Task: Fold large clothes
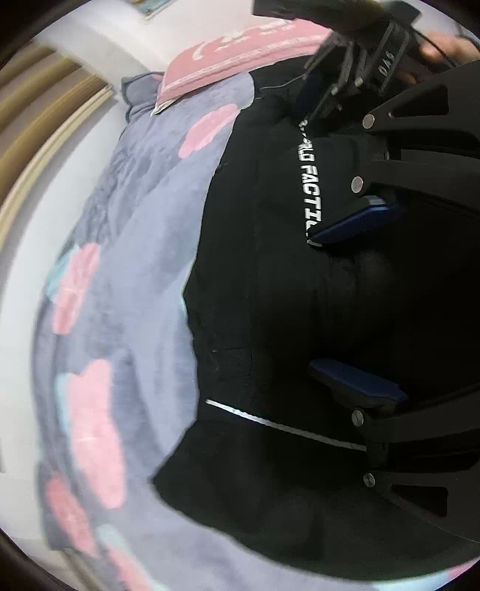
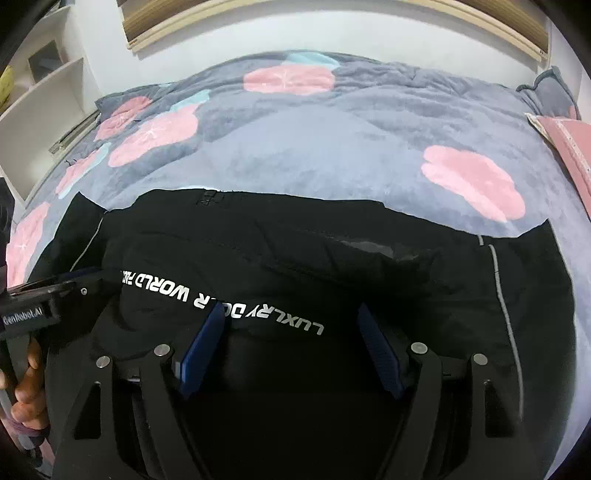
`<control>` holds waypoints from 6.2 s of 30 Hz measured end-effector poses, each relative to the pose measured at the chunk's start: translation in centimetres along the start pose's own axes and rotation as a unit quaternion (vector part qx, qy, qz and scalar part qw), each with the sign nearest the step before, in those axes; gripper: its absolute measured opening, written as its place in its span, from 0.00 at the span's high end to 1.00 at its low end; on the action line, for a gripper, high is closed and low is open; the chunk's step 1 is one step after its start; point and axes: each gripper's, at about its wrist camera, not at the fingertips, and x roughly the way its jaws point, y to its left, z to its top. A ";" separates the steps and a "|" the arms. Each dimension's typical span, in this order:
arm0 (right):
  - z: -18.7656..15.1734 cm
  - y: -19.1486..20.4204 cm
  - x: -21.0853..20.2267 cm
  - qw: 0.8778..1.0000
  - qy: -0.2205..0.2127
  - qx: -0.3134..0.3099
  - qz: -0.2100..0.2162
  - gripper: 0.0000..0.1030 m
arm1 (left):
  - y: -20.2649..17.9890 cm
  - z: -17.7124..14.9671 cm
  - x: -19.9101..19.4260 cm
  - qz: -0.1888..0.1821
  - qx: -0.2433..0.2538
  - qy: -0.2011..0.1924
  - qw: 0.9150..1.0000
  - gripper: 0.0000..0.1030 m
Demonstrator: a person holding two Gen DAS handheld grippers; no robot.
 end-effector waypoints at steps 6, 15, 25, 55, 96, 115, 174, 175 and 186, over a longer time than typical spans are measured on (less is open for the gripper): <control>-3.2 -0.7 -9.5 1.000 -0.015 -0.010 0.024 0.27 | 1.6 -3.8 -10.3 -0.043 0.037 -0.050 0.997 0.35; -10.6 -2.1 -7.5 0.998 0.065 0.012 0.000 0.21 | 8.1 -10.3 -8.7 0.035 -0.044 0.010 0.998 0.30; -11.4 -2.9 -12.3 0.998 0.047 0.043 0.024 0.19 | 8.7 -10.6 -13.5 0.037 -0.031 -0.011 0.999 0.23; -8.3 -16.3 -11.1 0.983 -0.030 0.177 0.037 0.08 | 18.4 -5.3 -8.4 -0.082 -0.161 -0.038 0.983 0.23; -5.9 -10.5 -9.0 0.965 -0.018 0.100 0.244 0.45 | 7.9 -3.4 -11.5 -0.202 -0.050 -0.062 0.976 0.67; -14.0 -2.8 -28.5 0.968 -0.032 0.057 0.240 0.46 | 5.3 -18.1 -32.7 -0.250 -0.013 -0.135 0.959 0.67; -20.0 17.0 -42.9 0.986 -0.163 -0.017 -0.036 0.05 | -6.5 -27.7 -47.2 0.071 0.127 -0.314 0.938 0.20; -19.9 17.4 -43.7 0.984 -0.171 -0.018 -0.039 0.04 | -7.1 -27.6 -48.3 0.085 0.129 -0.323 0.934 0.20; -23.0 18.7 -38.7 0.993 -0.108 -0.012 -0.037 0.01 | -6.9 -30.3 -44.7 0.149 0.067 -0.307 0.938 0.20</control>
